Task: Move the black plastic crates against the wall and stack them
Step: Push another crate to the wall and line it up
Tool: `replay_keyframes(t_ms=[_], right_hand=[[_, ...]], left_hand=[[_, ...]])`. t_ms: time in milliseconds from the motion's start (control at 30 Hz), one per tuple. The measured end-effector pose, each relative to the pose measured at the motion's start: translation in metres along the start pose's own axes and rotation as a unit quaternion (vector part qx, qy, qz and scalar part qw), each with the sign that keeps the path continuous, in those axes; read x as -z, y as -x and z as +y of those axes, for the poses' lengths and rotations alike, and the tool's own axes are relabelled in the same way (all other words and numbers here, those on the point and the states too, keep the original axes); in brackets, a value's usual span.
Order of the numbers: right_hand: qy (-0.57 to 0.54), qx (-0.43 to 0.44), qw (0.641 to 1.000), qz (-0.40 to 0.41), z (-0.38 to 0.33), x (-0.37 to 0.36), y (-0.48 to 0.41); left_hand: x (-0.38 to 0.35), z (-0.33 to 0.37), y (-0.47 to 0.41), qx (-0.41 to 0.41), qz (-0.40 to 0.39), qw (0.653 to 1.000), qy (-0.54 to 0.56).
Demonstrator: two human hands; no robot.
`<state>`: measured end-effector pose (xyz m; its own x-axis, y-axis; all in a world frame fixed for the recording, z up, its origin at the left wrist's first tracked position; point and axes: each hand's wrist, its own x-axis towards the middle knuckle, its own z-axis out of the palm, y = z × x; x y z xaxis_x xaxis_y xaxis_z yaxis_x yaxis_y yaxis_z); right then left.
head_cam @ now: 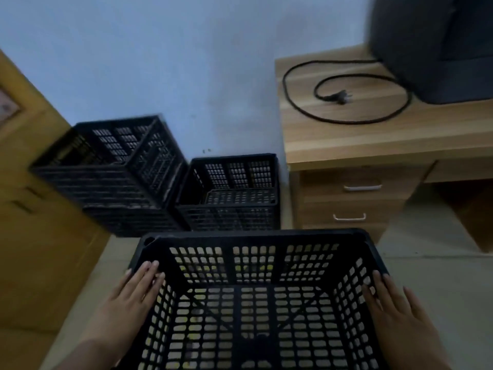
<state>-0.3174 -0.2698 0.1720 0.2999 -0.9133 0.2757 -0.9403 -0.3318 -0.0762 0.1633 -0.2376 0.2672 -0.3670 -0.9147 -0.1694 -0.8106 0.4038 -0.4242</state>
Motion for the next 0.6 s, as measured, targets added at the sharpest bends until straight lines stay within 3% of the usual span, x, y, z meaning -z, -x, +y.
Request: replay_keyframes(t_ms=[100,167,233,267,467,600], right_hand=[[0.01,0.016,1.0,-0.006,-0.05,-0.004,-0.038],[0.019,0.036,0.999,0.014,-0.074,-0.007,-0.059],[0.03,0.05,0.998,0.03,-0.092,-0.011,-0.079],[0.038,0.059,0.997,0.034,-0.098,-0.013,-0.09],[0.034,0.139,0.988,0.063,-0.102,-0.054,-0.147],[0.067,0.157,0.981,0.094,-0.099,-0.084,-0.191]], left_hand=[[0.0,-0.041,0.023,0.014,-0.095,0.995,0.001],[0.006,-0.065,0.025,0.036,-0.061,0.997,-0.041],[0.012,-0.077,0.026,0.071,-0.198,0.976,-0.058],[0.008,-0.085,0.024,0.089,-0.229,0.968,-0.046],[-0.012,-0.137,-0.008,0.131,-0.21,0.968,-0.045],[-0.03,-0.178,-0.046,0.101,-0.204,0.973,-0.045]])
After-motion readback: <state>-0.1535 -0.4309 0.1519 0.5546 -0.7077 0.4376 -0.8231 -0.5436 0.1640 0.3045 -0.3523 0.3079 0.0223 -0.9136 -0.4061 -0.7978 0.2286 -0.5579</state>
